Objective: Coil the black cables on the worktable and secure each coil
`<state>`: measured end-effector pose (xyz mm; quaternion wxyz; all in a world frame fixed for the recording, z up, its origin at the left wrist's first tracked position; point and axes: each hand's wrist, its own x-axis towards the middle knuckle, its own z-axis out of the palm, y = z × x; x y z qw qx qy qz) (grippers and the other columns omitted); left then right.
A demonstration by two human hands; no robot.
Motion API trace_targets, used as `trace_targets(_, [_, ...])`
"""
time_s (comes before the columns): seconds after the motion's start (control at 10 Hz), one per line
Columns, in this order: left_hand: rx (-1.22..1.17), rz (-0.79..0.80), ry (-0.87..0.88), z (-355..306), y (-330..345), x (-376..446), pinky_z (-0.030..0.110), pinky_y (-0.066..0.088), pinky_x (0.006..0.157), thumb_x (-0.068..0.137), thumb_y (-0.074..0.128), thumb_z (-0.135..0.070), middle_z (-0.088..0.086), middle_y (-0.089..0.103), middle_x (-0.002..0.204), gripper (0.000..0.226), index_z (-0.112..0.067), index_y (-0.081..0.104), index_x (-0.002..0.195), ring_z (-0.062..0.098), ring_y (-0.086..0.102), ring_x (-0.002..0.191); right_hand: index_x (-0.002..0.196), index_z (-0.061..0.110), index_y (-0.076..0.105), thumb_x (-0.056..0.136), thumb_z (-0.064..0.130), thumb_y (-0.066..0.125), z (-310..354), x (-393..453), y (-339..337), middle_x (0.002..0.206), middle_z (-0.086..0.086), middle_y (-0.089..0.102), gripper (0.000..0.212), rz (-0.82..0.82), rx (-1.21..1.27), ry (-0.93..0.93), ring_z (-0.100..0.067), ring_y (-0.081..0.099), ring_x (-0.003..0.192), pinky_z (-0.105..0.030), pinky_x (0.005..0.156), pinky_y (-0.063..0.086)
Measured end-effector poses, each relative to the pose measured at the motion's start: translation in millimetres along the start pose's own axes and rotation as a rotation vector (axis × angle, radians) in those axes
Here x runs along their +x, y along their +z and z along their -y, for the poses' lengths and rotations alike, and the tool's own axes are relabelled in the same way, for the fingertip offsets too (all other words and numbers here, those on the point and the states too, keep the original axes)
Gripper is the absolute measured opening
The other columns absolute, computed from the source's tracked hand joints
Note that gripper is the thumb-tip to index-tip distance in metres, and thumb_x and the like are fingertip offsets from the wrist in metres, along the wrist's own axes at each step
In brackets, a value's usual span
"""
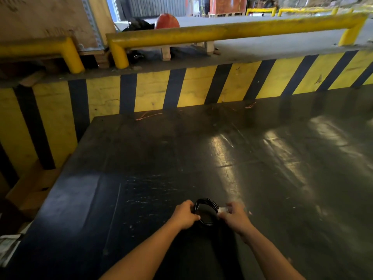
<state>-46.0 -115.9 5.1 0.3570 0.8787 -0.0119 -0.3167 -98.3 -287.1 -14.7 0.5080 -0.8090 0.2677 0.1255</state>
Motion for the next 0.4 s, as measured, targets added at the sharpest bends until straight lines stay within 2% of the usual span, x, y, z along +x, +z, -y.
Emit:
trace_targets(0.2, [0.089,0.024,-0.035,4.2,3.5,0.6,0.029,0.046,0.093,0.086,0.066,-0.024,0.009,0.047,0.139,0.061,-0.017,0.036,0.139,0.021,0.052,0.120,0.138,0.010,0.034,0.082,0.022,0.066,3.4,-3.8,-1.9,0.141,-0.013,0.044,0.066,0.108,-0.051,0.021,-0.027,0.046,0.125,-0.038,0.104,0.040])
trace_targets(0.3, [0.079,0.001,-0.029,1.1,-1.6,-10.7,0.032,0.043,0.099,0.087,0.064,-0.026,0.010,0.042,0.145,0.065,-0.017,0.032,0.143,0.023,0.047,0.127,0.140,0.010,0.031,0.081,0.026,0.066,5.2,-6.3,-9.2,0.143,-0.013,0.043,0.071,0.147,-0.116,0.016,-0.026,0.046,0.126,-0.038,0.106,0.040])
trace_targets(0.4, [-0.010,-0.030,0.014,7.9,-5.3,-31.3,0.035,0.043,0.103,0.088,0.062,-0.026,0.008,0.042,0.144,0.061,-0.019,0.034,0.141,0.023,0.046,0.128,0.138,0.011,0.036,0.082,0.029,0.065,25.5,-13.7,-27.2,0.142,-0.013,0.044,0.066,0.092,-0.119,-0.081,-0.026,0.049,0.122,-0.038,0.101,0.043])
